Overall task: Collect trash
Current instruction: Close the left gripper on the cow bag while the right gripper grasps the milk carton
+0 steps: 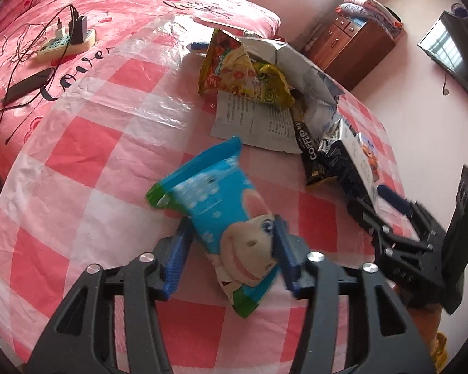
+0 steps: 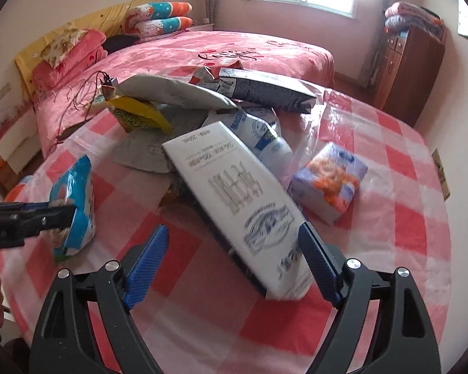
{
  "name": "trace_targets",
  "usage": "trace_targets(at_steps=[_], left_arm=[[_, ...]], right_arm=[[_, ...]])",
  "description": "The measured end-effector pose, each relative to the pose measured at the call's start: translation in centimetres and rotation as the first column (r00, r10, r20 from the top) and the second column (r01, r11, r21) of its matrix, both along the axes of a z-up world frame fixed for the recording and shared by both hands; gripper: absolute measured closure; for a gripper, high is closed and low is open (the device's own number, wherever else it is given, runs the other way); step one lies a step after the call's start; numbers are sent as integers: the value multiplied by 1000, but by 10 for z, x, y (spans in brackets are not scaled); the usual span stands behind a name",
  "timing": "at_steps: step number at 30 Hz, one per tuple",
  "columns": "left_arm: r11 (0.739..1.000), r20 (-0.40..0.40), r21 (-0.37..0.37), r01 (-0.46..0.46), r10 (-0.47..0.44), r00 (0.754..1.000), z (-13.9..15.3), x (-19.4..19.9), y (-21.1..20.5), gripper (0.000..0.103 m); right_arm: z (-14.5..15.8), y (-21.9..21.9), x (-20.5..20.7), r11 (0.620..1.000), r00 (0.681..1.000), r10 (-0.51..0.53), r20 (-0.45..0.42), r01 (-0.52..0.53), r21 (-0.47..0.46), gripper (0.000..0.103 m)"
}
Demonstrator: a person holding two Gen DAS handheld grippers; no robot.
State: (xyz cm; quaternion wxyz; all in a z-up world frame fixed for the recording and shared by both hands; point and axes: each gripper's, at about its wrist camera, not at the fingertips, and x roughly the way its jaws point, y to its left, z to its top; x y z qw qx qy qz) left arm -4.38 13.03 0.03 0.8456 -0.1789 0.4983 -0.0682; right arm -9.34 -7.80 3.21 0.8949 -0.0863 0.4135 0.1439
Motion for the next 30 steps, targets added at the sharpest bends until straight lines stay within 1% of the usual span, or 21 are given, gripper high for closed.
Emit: trace_targets(at_steps=[2,4,6,8,9,10,11,13,18,23,24,25,26,28,30], left_arm=[[1000,10,5,-4,4,1000,0,1,-1,37],[1000,26,12,0,0,1000,0,3,-3,34],[1000,40,28,-6,5,999,0,4,-6,34],[999,47,45,-13,11,999,0,5,-8,36],[998,51,54,-17,15,999,0,5,-9,38],[997,57,67,-23,19,998,0,4,-9,45],[998,65,59,-18,15,998,0,3,-8,50],[999,69,38,-19,17,998,-1,0,-5,53],[1000,82,23,-17,15,997,0,-9,3,55],[1000,95,-9,-9,10,995,0,-21,17,56],[1000,98,-21,-6,8,995,0,-24,20,56],[1000,100,-30,-6,9,995,0,-27,23,56],[999,104,-42,-7,11,995,0,-31,27,56],[998,107,-58,-5,12,994,-1,-36,32,56],[997,112,-70,-7,15,994,-2,-39,36,56]], right_arm=[[2,-1,9,1000,1000,4,6,-4,-6,13],[0,0,18,999,999,34,-22,-34,2,13],[-5,3,25,998,997,60,-45,-60,-16,13],[-6,5,22,997,997,66,-38,-68,-33,14],[-5,6,19,997,997,65,-29,-66,-41,22],[-5,6,17,997,998,63,-25,-65,-49,28],[-4,7,15,997,998,63,-26,-65,-50,29],[-2,6,9,997,998,57,-27,-59,-49,38],[2,7,-3,999,998,35,-46,-36,-20,45],[7,5,-19,998,997,1,-71,4,70,51],[11,5,-23,997,998,-7,-59,12,82,67],[18,7,-27,996,999,-18,-44,22,81,77],[22,8,-29,996,999,-23,-43,27,91,80],[23,13,-29,995,998,-25,-65,31,90,81],[23,15,-28,997,998,-28,-60,33,77,78]])
